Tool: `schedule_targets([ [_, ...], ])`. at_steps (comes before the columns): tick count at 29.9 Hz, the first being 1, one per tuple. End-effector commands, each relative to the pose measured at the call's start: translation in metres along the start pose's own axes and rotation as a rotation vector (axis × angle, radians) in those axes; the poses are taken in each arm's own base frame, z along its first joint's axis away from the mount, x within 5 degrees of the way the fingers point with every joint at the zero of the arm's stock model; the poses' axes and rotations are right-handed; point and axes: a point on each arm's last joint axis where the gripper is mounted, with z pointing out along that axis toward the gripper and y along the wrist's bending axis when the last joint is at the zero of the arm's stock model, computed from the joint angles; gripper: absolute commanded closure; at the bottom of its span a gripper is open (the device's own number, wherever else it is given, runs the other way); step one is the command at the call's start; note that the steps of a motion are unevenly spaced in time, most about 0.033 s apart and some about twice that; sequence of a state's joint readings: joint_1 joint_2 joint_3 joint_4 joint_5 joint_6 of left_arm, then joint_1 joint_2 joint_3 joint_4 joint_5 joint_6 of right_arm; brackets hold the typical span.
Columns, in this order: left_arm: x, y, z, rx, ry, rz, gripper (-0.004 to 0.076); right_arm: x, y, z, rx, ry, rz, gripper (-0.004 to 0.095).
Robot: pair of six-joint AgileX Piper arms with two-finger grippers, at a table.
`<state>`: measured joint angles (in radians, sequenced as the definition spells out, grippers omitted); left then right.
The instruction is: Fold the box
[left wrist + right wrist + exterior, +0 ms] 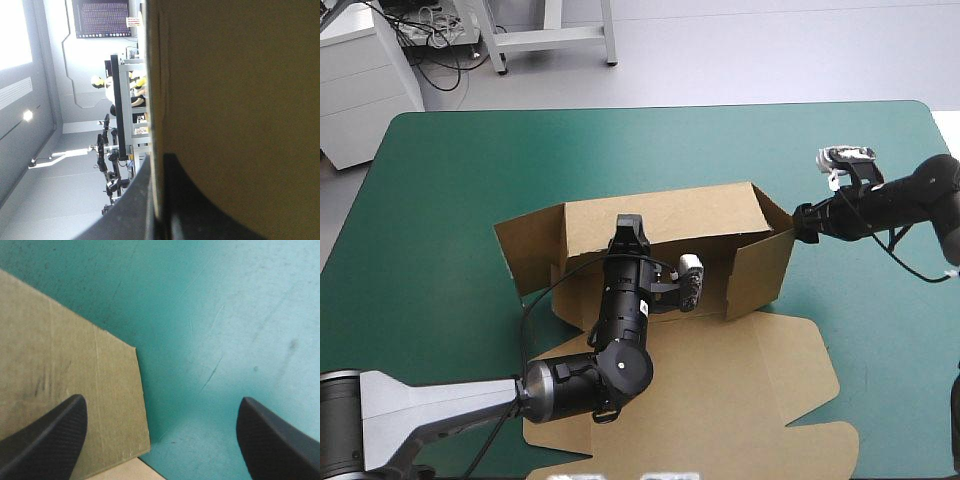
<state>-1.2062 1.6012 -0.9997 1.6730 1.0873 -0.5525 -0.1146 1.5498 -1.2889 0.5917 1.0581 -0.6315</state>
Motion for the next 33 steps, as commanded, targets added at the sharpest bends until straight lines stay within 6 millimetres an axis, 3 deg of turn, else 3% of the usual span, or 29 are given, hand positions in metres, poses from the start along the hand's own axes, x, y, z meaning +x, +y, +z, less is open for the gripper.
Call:
schedule_targets([
  [1,0.001,0.031,-0.007,-0.156,-0.015,-0.012,0.0756,0.005,0.012,-0.020,0.002,-0.084,-0.034,0.0161],
  [14,0.001,0.031,-0.007,-0.158,-0.011,-0.012,0.0756,0.036,0.033,-0.036,0.010,-0.139,-0.151,0.0161],
  [22,0.001,0.031,-0.007,-0.158,-0.011,-0.012,0.0756,0.043,0.038,-0.026,-0.062,-0.176,-0.192,0.0161],
  [33,0.001,0.031,-0.007,-0.158,-0.011,-0.012,0.0756,0.038,0.040,-0.027,-0.075,-0.248,-0.267,0.0161],
])
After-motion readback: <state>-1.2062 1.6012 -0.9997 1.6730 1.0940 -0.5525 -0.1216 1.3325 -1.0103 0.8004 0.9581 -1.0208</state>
